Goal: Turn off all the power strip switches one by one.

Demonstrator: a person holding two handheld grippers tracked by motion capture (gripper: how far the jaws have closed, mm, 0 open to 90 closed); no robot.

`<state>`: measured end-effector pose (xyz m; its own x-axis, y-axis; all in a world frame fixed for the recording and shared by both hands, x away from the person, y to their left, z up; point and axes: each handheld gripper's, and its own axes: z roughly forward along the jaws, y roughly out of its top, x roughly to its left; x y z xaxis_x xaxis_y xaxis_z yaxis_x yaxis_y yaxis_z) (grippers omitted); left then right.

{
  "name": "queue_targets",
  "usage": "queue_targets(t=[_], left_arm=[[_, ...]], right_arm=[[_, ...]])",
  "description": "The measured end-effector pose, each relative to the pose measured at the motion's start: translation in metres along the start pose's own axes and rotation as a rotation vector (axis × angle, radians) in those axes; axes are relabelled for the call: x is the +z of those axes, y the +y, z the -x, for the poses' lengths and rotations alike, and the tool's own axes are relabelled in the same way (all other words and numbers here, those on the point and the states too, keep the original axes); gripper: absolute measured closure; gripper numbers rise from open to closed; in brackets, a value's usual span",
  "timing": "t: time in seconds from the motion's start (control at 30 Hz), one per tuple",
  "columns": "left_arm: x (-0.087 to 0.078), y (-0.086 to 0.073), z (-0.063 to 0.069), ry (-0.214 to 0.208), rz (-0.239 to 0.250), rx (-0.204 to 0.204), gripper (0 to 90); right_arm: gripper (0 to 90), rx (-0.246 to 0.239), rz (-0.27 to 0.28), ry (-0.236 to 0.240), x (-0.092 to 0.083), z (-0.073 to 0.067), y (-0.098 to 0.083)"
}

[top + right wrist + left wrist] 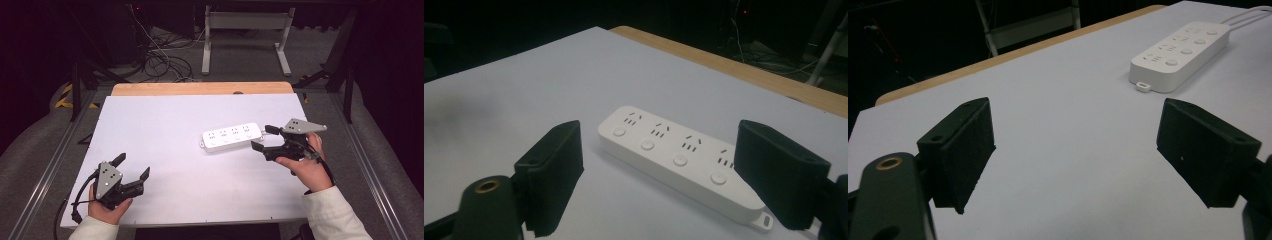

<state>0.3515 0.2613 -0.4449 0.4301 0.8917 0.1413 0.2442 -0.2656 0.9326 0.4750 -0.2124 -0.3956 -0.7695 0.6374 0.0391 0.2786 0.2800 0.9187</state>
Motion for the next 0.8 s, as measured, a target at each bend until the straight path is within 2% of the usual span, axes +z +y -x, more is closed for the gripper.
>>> queue_targets(t=[0.1,0.23,0.37,0.53,0.63,0.73,0.8], left_arm=[[-0.003,-0.002,0.001,-0.011,-0.008,-0.004,15.4],[-0.008,-0.003,0.004,-0.025,-0.005,0.001,15.3],[-0.011,-0.005,0.005,-0.041,-0.001,0.008,14.9],[-0.013,-0.006,0.004,-0.052,0.012,0.025,14.7],[-0.015,-0.008,0.003,-0.049,0.020,0.041,14.7],[-0.015,-0.010,0.001,-0.053,0.012,0.059,14.6],[-0.016,-0.012,-0.001,-0.062,-0.004,0.050,14.6]], right_arm=[[19.1,-0.031,-0.007,0.017,-0.007,-0.006,-0.009],[19.6,0.000,0.005,0.032,-0.015,-0.012,-0.027],[19.5,-0.002,0.019,0.045,-0.019,-0.016,-0.047],[19.2,0.022,-0.043,0.052,-0.019,-0.018,-0.077],[17.8,-0.002,-0.109,0.036,-0.018,-0.020,-0.094],[17.8,0.008,-0.114,0.020,-0.019,-0.021,-0.104],[17.8,0.027,-0.100,0.008,-0.020,-0.019,-0.107]])
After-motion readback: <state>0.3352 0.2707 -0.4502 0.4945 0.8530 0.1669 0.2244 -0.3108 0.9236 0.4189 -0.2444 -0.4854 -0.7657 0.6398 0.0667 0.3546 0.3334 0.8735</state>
